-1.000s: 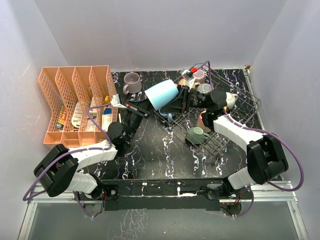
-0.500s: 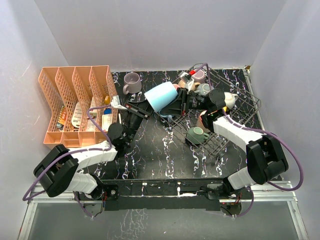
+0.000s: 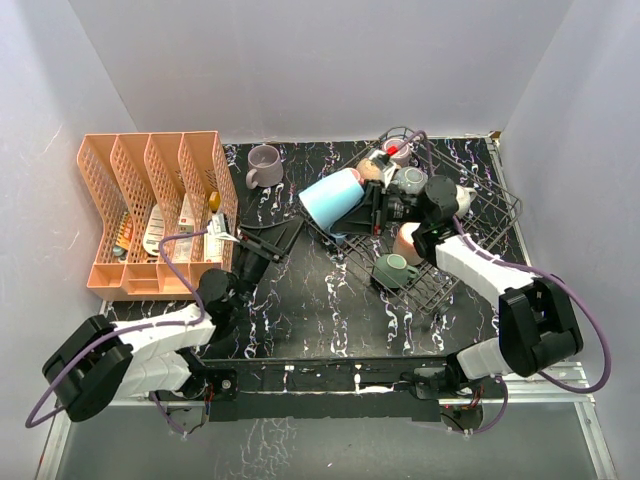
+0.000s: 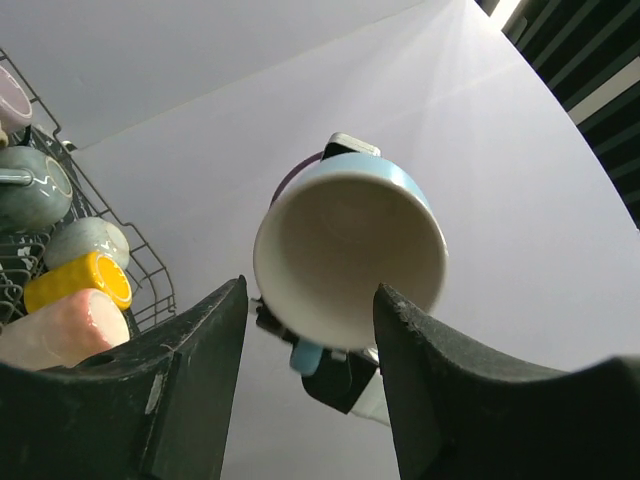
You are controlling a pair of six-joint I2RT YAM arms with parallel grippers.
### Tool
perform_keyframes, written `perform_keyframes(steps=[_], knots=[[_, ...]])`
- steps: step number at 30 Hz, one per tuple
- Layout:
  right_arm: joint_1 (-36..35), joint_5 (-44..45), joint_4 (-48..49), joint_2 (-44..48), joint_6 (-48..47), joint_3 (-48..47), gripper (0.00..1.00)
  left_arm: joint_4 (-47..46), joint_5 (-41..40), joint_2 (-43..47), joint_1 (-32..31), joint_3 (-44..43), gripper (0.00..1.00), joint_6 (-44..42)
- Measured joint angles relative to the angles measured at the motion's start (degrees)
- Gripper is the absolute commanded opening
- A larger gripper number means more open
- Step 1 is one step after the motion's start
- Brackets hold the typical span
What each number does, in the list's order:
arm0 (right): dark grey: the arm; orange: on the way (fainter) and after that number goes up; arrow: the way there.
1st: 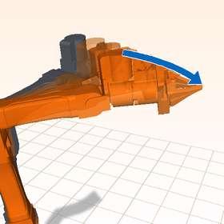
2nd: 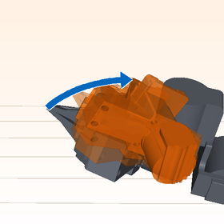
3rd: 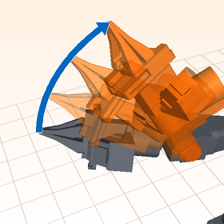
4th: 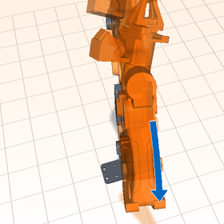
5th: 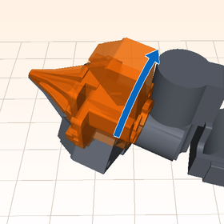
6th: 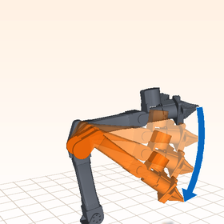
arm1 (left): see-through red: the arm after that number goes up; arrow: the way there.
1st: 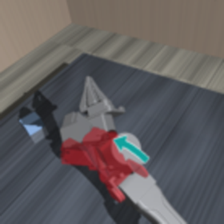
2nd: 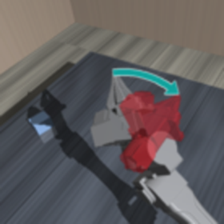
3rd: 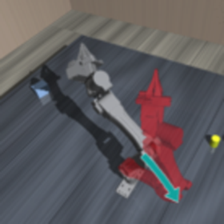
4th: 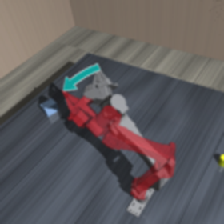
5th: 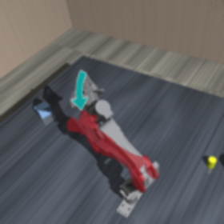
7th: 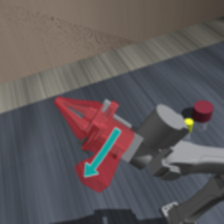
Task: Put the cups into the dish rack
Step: Turn the cup upside down in the dish rack.
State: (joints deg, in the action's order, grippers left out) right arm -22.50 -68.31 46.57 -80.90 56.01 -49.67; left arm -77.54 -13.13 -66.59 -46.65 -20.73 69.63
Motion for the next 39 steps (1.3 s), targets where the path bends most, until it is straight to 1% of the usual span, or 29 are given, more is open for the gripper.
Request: perform_keyframes(steps=[6,11,14,16,18,20,24,30,39], knots=[[5.05,0.07,-3.39,1.75,-4.61,0.83,0.08,1.75,-0.20,6.67,0.02,6.34,0.54,-0.61],[8.41,-0.68,-11.37,3.10,-13.62,0.83,0.08,6.23,0.07,13.66,0.02,10.54,0.58,-1.97],[10.75,-0.55,-17.51,4.00,-20.41,0.81,0.08,10.69,0.24,19.28,0.02,12.92,0.65,-2.73],[12.63,0.00,-22.51,4.57,-25.70,0.66,0.08,13.77,0.42,22.77,0.02,14.16,0.73,-3.08],[14.16,1.51,-28.11,4.79,-31.36,0.09,0.08,17.38,0.55,26.32,0.02,15.28,0.79,-3.43],[15.32,4.00,-33.99,4.79,-37.24,-0.83,0.08,21.03,0.63,29.44,0.02,15.91,0.82,-3.69],[16.31,10.38,-43.41,4.79,-47.65,-2.08,0.08,28.33,0.66,35.17,0.02,16.15,0.83,-4.35],[16.39,19.19,-53.46,4.02,-59.45,-3.74,0.08,37.35,0.61,40.46,0.02,16.13,0.83,-5.79],[16.41,25.49,-62.51,-3.58,-73.11,-11.02,0.08,46.16,0.61,43.25,0.02,15.56,0.84,-8.04]])
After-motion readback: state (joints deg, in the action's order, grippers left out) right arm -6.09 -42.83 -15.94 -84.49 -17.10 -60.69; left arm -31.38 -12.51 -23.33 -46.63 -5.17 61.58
